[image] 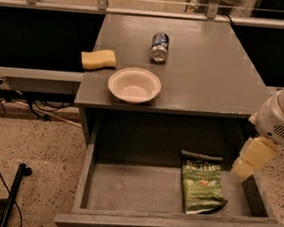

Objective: Pick green jalapeno chip bag from top drawer and place on counter

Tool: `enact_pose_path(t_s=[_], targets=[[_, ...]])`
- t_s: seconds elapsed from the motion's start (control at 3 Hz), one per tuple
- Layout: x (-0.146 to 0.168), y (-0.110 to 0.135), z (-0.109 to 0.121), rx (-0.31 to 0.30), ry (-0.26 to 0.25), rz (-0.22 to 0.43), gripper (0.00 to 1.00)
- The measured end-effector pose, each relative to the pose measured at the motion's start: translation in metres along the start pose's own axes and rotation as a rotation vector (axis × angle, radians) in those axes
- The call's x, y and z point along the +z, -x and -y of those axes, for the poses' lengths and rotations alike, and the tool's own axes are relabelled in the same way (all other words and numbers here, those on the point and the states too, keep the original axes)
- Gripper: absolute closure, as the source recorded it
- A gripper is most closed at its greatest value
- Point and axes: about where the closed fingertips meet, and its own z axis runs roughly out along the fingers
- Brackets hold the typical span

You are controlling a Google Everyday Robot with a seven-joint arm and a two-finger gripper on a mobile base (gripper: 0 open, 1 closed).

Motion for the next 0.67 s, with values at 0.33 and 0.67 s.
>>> enact_pose_path(t_s=[0.33, 0.67], targets=[[0.04, -0.007, 0.001, 0.095, 0.057, 0.005, 0.0], [0.056, -0.007, -0.008, 0.166, 0.117, 0.06, 0.0]])
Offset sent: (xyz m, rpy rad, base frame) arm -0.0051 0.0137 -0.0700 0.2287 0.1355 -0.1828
